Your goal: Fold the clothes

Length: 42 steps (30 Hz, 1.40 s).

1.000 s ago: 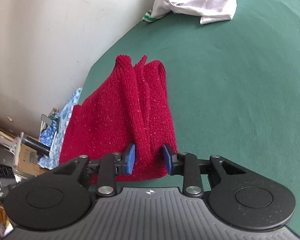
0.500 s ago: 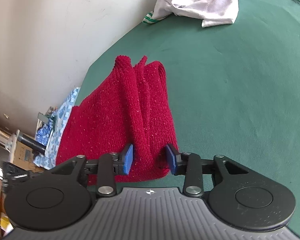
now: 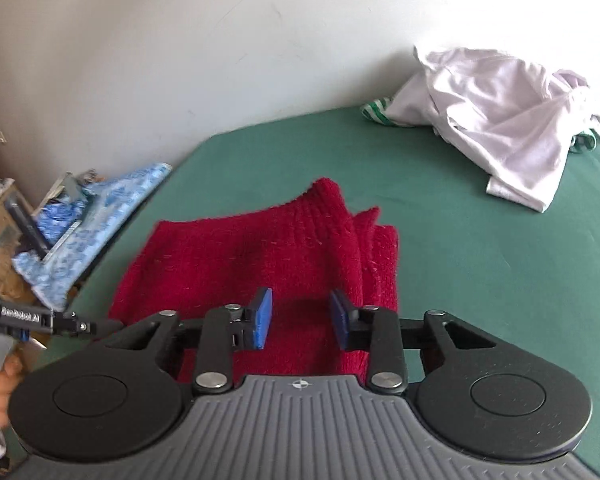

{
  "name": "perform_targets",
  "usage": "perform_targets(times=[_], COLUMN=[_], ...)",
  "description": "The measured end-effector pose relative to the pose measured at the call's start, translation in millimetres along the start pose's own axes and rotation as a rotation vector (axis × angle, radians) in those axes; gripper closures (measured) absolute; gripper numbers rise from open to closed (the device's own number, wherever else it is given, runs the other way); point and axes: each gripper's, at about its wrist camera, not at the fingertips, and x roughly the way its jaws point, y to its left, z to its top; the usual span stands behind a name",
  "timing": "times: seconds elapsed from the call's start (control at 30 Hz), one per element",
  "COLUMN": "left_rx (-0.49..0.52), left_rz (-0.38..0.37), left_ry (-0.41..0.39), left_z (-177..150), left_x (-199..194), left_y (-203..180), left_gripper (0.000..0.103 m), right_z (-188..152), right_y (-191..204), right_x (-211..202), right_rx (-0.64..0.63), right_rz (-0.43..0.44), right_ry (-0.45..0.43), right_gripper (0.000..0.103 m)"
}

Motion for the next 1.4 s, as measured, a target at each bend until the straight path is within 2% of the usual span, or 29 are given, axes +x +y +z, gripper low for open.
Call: perform_targets(times=[0.07,0.13,0.2,0.3,0.37,0.43,0.5,0.57,0.67,0.73,0.8,0.9,0.93,0.97,1.0,1.03,1.13,1.2,1.23,1.27,1.33,1.37,1.4], left_rx=[-0.020,0.046,0.103,0.128,0.104,0.089,0.110,0.143,0.191,0.192,0.146,0.152,0.169,0.186,0.203,0.223,0.285,0.306,0.321,0.338,0.372,0.381,0.383], left_rz=[-0.014,0.001,0.018,0.083,0.094,0.086,0.093,0.102,0.125,0.139,0.118,0.143,0.168,0.192,0.220,0.231,0.205,0.162,0.159,0.187,0.266,0.288,0.289], left_ry=[0.016,0.001,-0.034,-0.042,-0.003,0.015,0.008,-0.004,-0.025,-0.034,-0.043,-0.065,-0.096,-0.128,-0.162,-0.189,-0.234,-0.206,-0.189,-0.171,-0.140,-0.138,-0.145], left_z=[8.8,15.6,27.0,48.0,58.4,63.4,68.2,72.5,71.8,70.3,73.8,77.5,78.2,78.9,79.6,80.1,79.7,76.9,75.1,73.7,72.3,72.7,74.6], left_x=[-1.2,-7.0,-11.6,4.9,23.1,30.8,35.7,39.9,44.5,49.5,51.1,40.5,31.7,23.0,13.4,7.7,6.0,25.7,38.6,53.6,85.5,96.0,100.7], left_y=[2.6,-10.2,-23.2,-29.8,-23.9,-19.3,-23.0,-29.0,-33.8,-29.7,-20.5,-22.7,-26.7,-30.6,-36.1,-44.3,-71.5,-84.8,-89.2,-89.4,-84.9,-81.1,-75.2], left_gripper=[0.078,0.083,0.086,0.081,0.079,0.077,0.078,0.088,0.087,0.074,0.073,0.073,0.073,0.077,0.082,0.082,0.082,0.081,0.078,0.073,0.073,0.066,0.066], right_z=[-2.9,1.8,9.0,27.4,37.9,46.0,48.2,47.8,43.5,35.4,29.0,31.2,33.1,34.9,35.3,35.2,37.7,39.3,39.3,39.0,38.0,37.4,36.8], right_y=[-10.1,-10.4,-6.0,-3.1,-2.0,-2.0,-5.9,-14.4,-24.0,-31.7,-35.1,-35.2,-36.4,-37.5,-35.4,-32.1,-10.9,7.5,14.5,20.7,12.9,7.4,2.0], right_x=[6.5,3.5,-3.0,2.3,18.3,36.0,54.6,63.0,47.3,55.0,59.5,58.1,54.2,48.2,39.4,29.7,13.8,20.7,29.4,39.6,52.4,58.2,64.1], right_rx=[0.037,0.046,0.046,0.037,0.021,0.005,0.012,0.054,0.117,0.137,0.145,0.168,0.186,0.197,0.186,0.168,0.078,-0.009,-0.054,-0.099,-0.091,-0.080,-0.069], right_rz=[-0.011,-0.004,0.001,-0.003,-0.015,-0.025,-0.024,-0.017,-0.041,-0.053,-0.052,-0.053,-0.055,-0.071,-0.092,-0.114,-0.033,0.028,0.033,0.027,-0.015,-0.039,-0.062], right_ry=[0.006,0.012,-0.019,-0.092,-0.105,-0.102,-0.061,-0.040,-0.118,-0.082,-0.097,-0.102,-0.107,-0.130,-0.175,-0.224,-0.293,-0.261,-0.229,-0.193,-0.160,-0.147,-0.133], right_gripper=[0.083,0.083,0.080,0.068,0.057,0.057,0.061,0.096,0.096,0.097,0.097,0.091,0.077,0.059,0.058,0.059,0.061,0.062,0.067,0.070,0.071,0.075,0.075])
